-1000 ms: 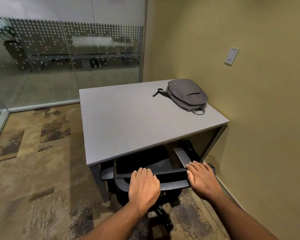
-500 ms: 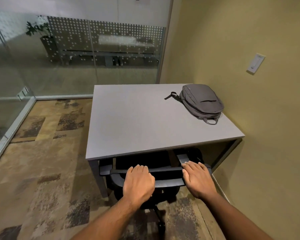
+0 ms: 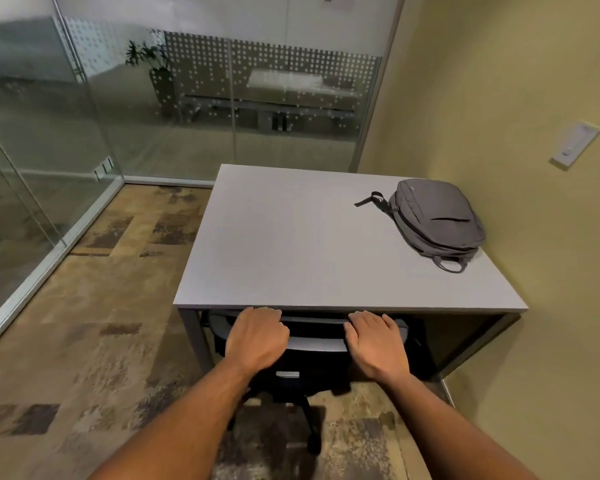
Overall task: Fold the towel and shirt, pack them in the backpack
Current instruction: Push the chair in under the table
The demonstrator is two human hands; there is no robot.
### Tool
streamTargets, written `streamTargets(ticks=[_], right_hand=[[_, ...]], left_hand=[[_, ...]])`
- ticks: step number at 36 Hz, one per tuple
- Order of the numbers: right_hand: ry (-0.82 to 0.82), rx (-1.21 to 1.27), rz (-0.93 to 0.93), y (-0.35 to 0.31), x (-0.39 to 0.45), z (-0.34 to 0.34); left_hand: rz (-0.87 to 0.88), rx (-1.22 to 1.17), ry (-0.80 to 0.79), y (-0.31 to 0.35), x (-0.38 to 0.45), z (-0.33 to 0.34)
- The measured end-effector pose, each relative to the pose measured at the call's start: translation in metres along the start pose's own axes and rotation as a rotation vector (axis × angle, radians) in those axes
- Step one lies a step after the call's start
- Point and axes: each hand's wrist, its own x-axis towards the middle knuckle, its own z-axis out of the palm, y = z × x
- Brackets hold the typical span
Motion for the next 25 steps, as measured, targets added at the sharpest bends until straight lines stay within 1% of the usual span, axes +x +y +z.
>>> streamTargets(ticks=[1,2,5,8,10,19,25], right_hand=[[-0.008,-0.001,-0.003,0.002,0.006,0.0],[-0.017,-0.003,-0.01,0.004,0.011,-0.001],[-0.023,-0.006,-0.035,0.005,0.023,-0.002],[-0.038,0.0,-0.036,0.005,0.035,-0.003],[-0.05,0.003,-0.035,0.005,0.043,-0.003],[-0.051,-0.01,-0.035,0.002,0.069,-0.003],[-0.04,-0.012,-0.044,0.003,0.086,0.0]], left_hand=[[0.01,0.013,0.041,0.0,0.005,0.001],[0.006,0.016,0.04,0.001,0.009,0.002],[0.019,0.072,-0.006,0.0,0.024,0.004],[0.014,0.031,-0.025,-0.001,0.033,0.005],[0.044,0.039,-0.047,-0.002,0.038,0.006],[0.095,0.115,-0.036,-0.011,0.066,0.012],[0.082,0.119,-0.036,-0.014,0.081,0.013]])
